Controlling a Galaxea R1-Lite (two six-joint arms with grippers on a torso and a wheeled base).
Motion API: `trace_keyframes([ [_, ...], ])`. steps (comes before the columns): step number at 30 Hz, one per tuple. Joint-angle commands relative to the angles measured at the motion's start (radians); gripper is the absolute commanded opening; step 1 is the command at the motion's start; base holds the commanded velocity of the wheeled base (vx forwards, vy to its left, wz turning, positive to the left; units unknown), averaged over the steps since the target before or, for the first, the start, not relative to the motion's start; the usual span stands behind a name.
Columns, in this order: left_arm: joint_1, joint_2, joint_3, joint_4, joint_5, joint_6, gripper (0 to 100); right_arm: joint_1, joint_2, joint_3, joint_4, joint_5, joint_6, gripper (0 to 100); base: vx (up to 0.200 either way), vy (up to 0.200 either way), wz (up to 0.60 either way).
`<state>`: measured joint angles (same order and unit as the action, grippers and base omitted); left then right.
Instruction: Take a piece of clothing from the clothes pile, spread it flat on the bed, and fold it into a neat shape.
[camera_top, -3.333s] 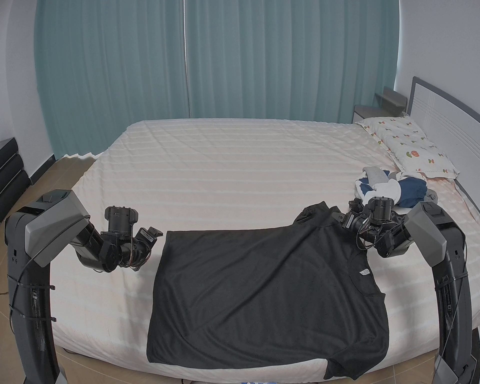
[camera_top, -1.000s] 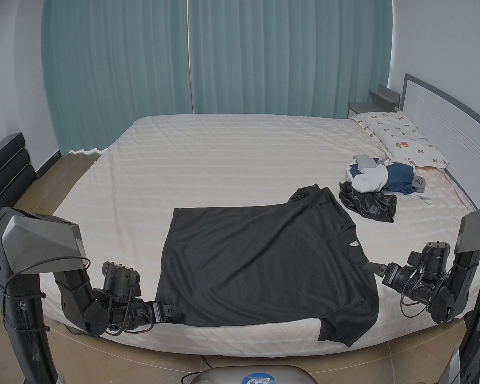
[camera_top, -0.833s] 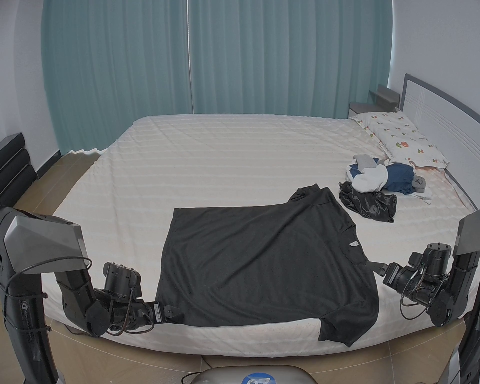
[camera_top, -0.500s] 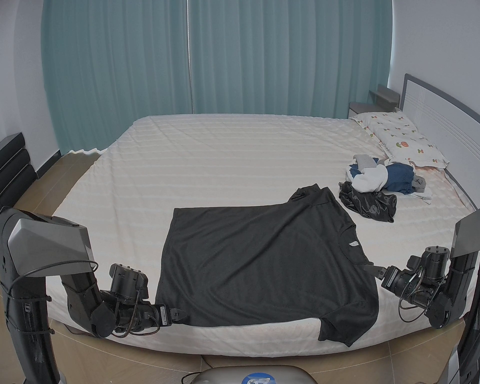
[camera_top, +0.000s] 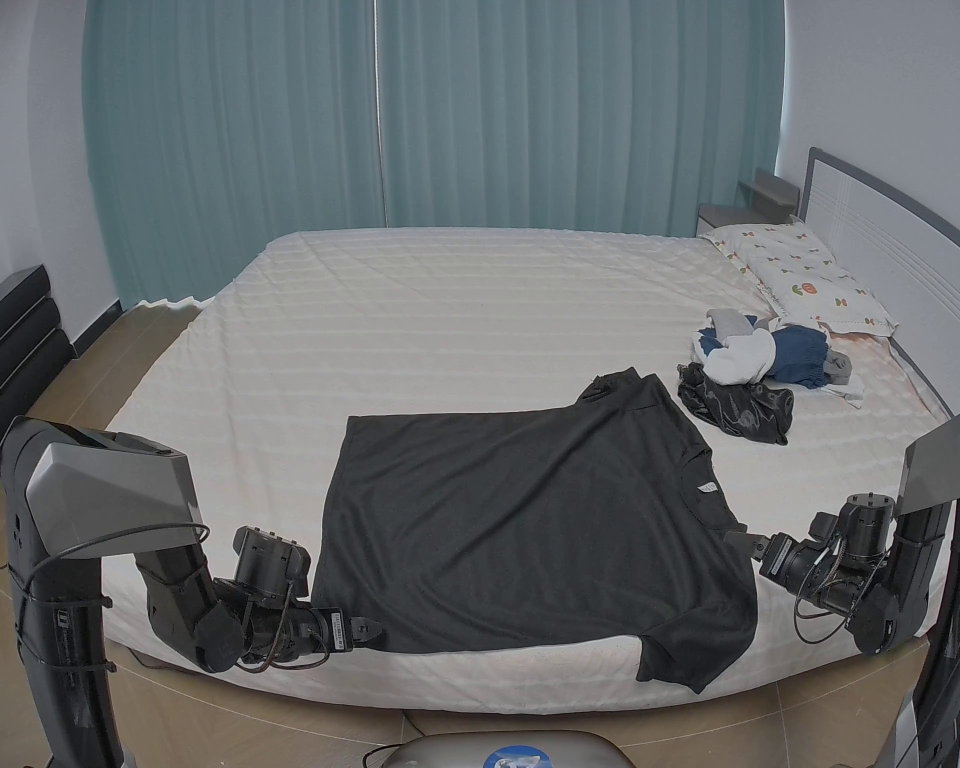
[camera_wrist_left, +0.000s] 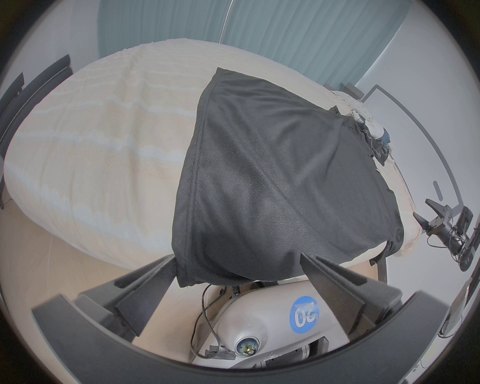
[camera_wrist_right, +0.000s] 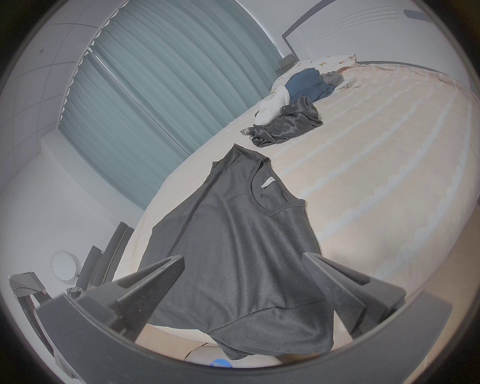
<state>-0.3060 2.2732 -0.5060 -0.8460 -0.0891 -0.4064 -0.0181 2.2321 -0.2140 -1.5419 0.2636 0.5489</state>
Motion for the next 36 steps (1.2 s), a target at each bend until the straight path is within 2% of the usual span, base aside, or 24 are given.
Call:
trace_keyframes([
  [1, 0.001, 0.008, -0.009, 0.001, 0.011, 0.000, 100, 0.001, 0.011, -0.004, 0.000, 0.002, 0.000, 100, 0.000, 0.000, 0.00],
  [4, 0.001, 0.019, -0.029, 0.005, 0.020, 0.000, 100, 0.001, 0.011, -0.004, 0.000, 0.002, 0.000, 100, 0.000, 0.000, 0.00],
  [5, 0.001, 0.022, -0.037, 0.010, 0.026, 0.000, 0, 0.001, 0.011, -0.004, 0.000, 0.002, 0.000, 100, 0.000, 0.000, 0.00],
  [11, 0.002, 0.020, -0.060, 0.051, 0.055, -0.003, 0, -0.008, 0.027, -0.004, 0.000, 0.016, 0.000, 100, 0.000, 0.000, 0.00],
  [18, 0.013, -0.034, -0.023, 0.056, 0.080, -0.025, 0, -0.019, 0.041, -0.001, 0.000, 0.016, 0.000, 100, 0.000, 0.000, 0.00],
  [28, 0.008, -0.089, -0.008, 0.048, 0.068, -0.135, 0, -0.077, 0.080, 0.019, 0.019, 0.057, -0.014, 100, 0.000, 0.000, 0.00],
  [36, 0.008, -0.083, -0.008, 0.045, 0.042, -0.210, 0, -0.068, 0.172, -0.059, 0.017, 0.059, -0.015, 100, 0.000, 0.000, 0.00],
])
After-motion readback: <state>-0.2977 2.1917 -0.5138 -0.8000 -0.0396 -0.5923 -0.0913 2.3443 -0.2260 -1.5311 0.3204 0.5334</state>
